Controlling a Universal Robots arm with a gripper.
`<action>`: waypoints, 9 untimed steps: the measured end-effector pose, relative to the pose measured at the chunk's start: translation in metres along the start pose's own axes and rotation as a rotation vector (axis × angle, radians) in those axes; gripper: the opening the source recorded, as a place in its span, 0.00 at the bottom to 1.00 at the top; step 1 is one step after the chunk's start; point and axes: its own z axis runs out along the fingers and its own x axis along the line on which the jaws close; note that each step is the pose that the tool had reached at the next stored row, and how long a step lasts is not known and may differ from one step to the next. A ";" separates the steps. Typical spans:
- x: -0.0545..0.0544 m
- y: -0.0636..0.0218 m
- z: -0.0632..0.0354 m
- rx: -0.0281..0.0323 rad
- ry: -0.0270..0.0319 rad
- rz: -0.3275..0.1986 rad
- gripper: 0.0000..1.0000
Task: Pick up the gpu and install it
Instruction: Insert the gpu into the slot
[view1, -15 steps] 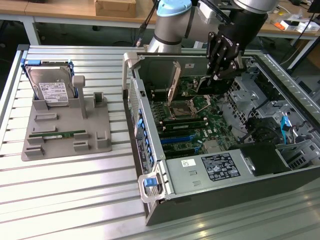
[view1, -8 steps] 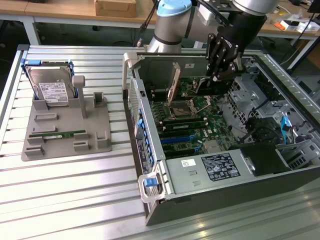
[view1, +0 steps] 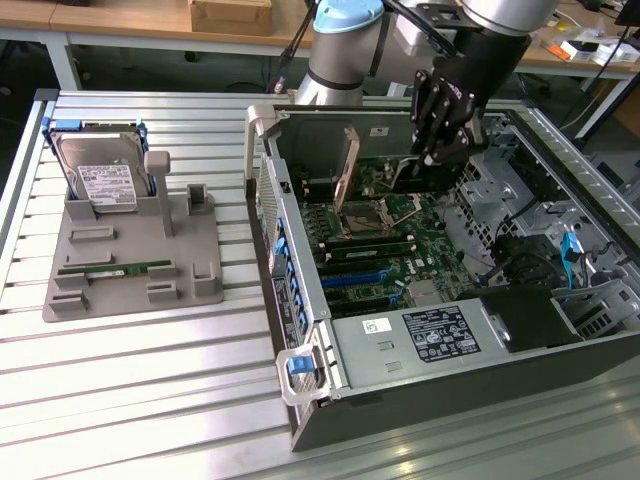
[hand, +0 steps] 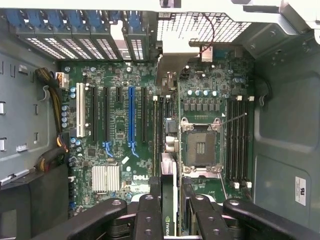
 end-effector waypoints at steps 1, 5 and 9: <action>0.000 0.0000 0.0006 0.0000 -0.0001 0.000 0.27; 0.000 -0.0001 0.0025 0.0000 0.0000 0.001 0.27; 0.000 -0.0002 0.0042 0.0001 -0.0001 0.002 0.27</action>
